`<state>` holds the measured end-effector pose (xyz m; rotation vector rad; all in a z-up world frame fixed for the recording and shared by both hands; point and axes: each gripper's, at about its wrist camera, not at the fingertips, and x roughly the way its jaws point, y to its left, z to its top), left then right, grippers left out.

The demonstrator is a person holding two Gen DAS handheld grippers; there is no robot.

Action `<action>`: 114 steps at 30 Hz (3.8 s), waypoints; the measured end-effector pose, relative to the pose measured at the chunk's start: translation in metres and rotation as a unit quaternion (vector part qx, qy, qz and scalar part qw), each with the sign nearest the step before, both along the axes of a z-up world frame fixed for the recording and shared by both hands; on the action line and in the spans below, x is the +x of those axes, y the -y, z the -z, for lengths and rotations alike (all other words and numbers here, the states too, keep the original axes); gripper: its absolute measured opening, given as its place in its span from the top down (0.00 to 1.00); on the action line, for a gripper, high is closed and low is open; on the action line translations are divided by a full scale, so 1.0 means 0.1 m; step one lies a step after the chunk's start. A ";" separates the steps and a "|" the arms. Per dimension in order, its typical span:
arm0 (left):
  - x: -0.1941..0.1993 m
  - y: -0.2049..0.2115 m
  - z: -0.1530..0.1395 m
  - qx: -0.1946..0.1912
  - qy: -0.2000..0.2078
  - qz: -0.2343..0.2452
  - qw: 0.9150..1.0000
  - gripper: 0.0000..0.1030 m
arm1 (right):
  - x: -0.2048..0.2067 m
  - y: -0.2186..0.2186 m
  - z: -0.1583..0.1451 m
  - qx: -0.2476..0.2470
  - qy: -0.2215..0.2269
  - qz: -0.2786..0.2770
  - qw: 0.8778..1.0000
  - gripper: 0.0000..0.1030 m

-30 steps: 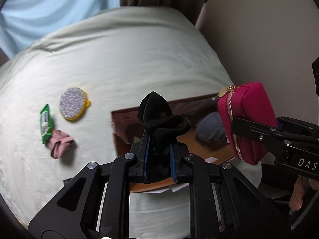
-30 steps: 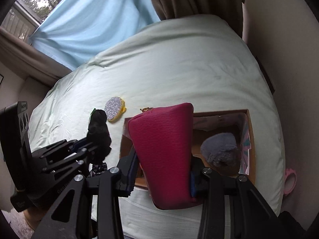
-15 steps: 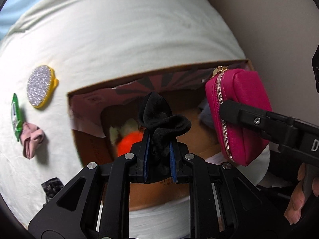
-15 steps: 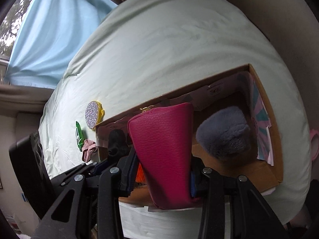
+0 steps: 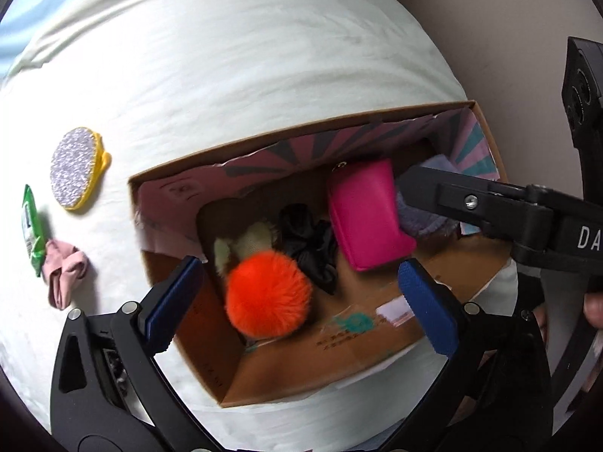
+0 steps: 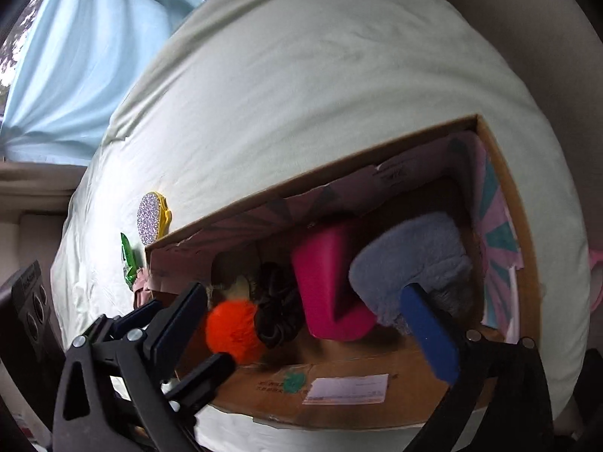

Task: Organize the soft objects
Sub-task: 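Carry the scrunchie and pink pouch into the box and open both tools, then withdraw both tools from the box toward the black patterned scarf, then grasp the black scarf with the left tool while the right tool grasps the pink cloth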

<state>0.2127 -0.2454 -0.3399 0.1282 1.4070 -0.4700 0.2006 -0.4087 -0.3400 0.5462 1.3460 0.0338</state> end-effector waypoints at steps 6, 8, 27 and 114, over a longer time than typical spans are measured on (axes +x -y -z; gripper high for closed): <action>-0.03 -0.10 -0.12 0.000 0.012 -0.008 1.000 0.00 | -0.06 0.01 -0.08 -0.018 0.010 -0.013 1.000 0.01; -0.06 -0.11 -0.20 -0.001 0.021 -0.009 1.000 0.00 | -0.10 0.02 -0.15 -0.020 0.019 -0.014 1.000 0.01; -0.73 -0.59 -1.37 -0.021 0.131 -0.046 0.990 0.00 | -0.66 -0.30 -1.28 -0.072 0.113 -0.054 0.990 0.01; -1.05 -3.09 1.26 -0.023 0.078 0.040 0.996 0.71 | 0.61 -4.37 1.06 -0.163 0.071 -0.417 0.891 0.61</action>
